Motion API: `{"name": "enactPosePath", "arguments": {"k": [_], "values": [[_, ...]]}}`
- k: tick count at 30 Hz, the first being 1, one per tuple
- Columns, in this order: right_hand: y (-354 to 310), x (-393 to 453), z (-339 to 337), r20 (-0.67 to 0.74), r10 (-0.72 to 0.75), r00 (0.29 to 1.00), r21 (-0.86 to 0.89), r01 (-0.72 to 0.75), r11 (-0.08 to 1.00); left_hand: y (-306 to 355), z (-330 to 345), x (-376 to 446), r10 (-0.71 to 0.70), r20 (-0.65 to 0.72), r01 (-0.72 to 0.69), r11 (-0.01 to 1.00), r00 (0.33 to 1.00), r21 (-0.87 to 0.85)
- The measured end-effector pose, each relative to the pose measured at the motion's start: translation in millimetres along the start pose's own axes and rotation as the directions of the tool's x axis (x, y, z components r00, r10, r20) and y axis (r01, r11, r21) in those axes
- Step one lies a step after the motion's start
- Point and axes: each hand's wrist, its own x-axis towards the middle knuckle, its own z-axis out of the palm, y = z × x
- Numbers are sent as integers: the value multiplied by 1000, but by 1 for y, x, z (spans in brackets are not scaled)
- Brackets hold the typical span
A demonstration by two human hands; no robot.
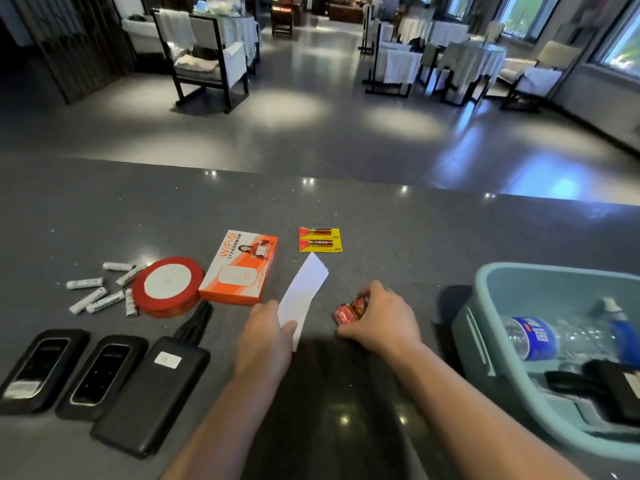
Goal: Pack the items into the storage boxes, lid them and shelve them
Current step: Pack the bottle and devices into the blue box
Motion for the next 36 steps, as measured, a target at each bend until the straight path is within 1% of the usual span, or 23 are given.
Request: {"name": "enactPosePath", "arguments": {"k": [3,5,8,10,12,13,15,17,20,22,24,26,28,30,33,34,36], "values": [[5,-21,-12,-51,-9,999,142,17,990,5,-3,-17,80,-51,-84,993,995,-77],[6,-38,-25,-136,-73,988,205,100,974,12,-5,-31,134,-100,-149,976,986,-162],[10,-64,-54,-239,-160,958,270,224,936,34,-6,-53,229,-181,-274,918,956,-288],[22,-78,-75,-299,-178,938,298,269,916,52,-5,-65,311,-237,-379,859,920,-343],[43,-89,-96,-354,-167,920,321,288,902,74,-2,-76,391,-279,-472,805,877,-359],[57,-93,-107,-376,-147,915,330,281,901,86,2,-83,408,-283,-492,784,868,-379],[89,-98,-127,-410,-99,907,346,255,903,110,13,-98,413,-268,-492,757,870,-431],[129,-97,-145,-418,-28,908,352,190,917,133,28,-111,432,-252,-500,739,866,-451],[192,-94,-165,-425,96,900,324,52,945,165,53,-126,493,-214,-534,725,843,-435],[230,-91,-177,-406,162,899,260,-56,964,183,67,-134,544,-181,-566,719,820,-403],[261,-85,-186,-376,214,902,172,-159,972,198,79,-139,594,-130,-598,723,794,-346],[278,-81,-190,-315,232,920,22,-237,971,209,91,-141,619,-81,-617,744,781,-257],[287,-80,-187,-272,209,939,-120,-248,961,218,98,-141,618,-48,-619,776,784,-120],[292,-78,-183,-267,191,944,-142,-235,962,223,103,-142,607,-52,-608,793,793,-23],[293,-77,-183,-251,187,950,-167,-232,958,223,108,-141,611,-72,-610,792,788,30],[294,-77,-183,-255,167,952,-204,-222,953,221,110,-139,621,-76,-619,784,780,51],[294,-77,-181,-295,84,952,-251,-162,954,217,113,-138,669,-83,-658,743,739,124]]}}
